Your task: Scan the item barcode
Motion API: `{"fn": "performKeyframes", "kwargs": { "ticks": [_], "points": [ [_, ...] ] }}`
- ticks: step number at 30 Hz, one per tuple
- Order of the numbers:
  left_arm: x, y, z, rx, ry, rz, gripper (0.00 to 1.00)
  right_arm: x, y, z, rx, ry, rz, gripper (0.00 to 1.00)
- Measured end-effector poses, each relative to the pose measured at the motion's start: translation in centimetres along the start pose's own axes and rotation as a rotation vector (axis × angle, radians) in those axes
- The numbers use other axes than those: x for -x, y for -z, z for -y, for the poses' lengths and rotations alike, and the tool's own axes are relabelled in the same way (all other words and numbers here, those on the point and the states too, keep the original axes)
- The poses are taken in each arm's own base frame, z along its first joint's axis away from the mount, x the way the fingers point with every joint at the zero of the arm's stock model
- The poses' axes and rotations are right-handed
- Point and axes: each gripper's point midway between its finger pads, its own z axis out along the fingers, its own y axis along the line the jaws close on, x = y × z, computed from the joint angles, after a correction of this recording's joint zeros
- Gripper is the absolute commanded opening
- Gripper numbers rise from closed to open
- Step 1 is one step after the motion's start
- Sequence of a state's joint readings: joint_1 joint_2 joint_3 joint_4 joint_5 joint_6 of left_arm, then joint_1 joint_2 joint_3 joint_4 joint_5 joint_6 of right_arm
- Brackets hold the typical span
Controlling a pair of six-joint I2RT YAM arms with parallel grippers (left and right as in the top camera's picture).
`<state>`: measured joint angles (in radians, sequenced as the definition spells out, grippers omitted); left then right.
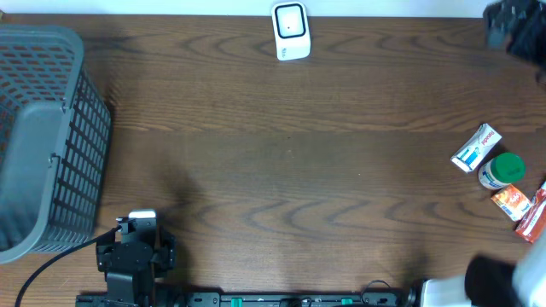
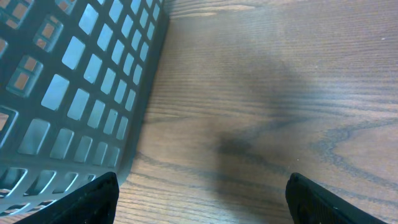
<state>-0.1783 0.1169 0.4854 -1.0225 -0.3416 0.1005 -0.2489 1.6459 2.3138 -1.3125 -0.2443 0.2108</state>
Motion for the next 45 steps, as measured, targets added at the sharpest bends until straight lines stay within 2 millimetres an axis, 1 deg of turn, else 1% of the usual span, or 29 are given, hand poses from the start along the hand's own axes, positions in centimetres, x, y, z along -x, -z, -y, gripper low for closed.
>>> {"fn": "performKeyframes", "kwargs": {
  "ticks": [1,2,4,8,10,13,14,15,16,20,23,26,35,42,45],
  "points": [
    [0.0,0.0,0.0,0.0,0.0,0.0,0.86,-0.7,2.4,-1.2,0.023,0.012,0.009,0.99],
    [0.0,0.0,0.0,0.0,0.0,0.001,0.86,-1.7,4.3,-2.0,0.036,0.016,0.004,0.99],
    [0.0,0.0,0.0,0.0,0.0,0.0,0.86,-3.8,7.3,-3.2,0.06,0.023,-0.021,0.99],
    [0.0,0.0,0.0,0.0,0.0,0.0,0.86,-8.4,11.3,-3.8,0.071,0.019,-0.113,0.99],
    [0.0,0.0,0.0,0.0,0.0,0.0,0.86,-9.5,12.8,-3.9,0.075,0.02,-0.117,0.99],
    [0.0,0.0,0.0,0.0,0.0,0.0,0.86,-9.9,15.2,-4.2,0.09,0.034,-0.06,0.99],
    [0.0,0.0,0.0,0.0,0.0,0.0,0.86,-10.2,16.5,-4.4,0.096,0.041,-0.029,0.99],
    [0.0,0.0,0.0,0.0,0.0,0.0,0.86,-10.3,17.3,-4.4,0.099,0.046,-0.009,0.99],
    [0.0,0.0,0.0,0.0,0.0,0.0,0.86,-10.4,17.6,-4.4,0.1,0.049,0.0,0.99],
    [0.0,0.0,0.0,0.0,0.0,0.0,0.86,-11.4,21.3,-4.4,0.101,0.072,0.1,0.99],
    [0.0,0.0,0.0,0.0,0.0,0.0,0.86,-12.1,23.7,-4.2,0.093,0.084,0.168,0.99],
    [0.0,0.0,0.0,0.0,0.0,0.0,0.86,-12.4,25.4,-4.0,0.083,0.094,0.233,0.99],
    [0.0,0.0,0.0,0.0,0.0,0.0,0.86,-10.3,29.8,-3.2,0.019,0.107,0.483,0.99],
    [0.0,0.0,0.0,0.0,0.0,0.0,0.86,-10.1,34.2,-3.4,0.033,0.118,0.672,0.99],
    [0.0,0.0,0.0,0.0,0.0,0.0,0.86,-9.9,35.5,-3.5,0.043,0.121,0.745,0.99]
  ]
}}
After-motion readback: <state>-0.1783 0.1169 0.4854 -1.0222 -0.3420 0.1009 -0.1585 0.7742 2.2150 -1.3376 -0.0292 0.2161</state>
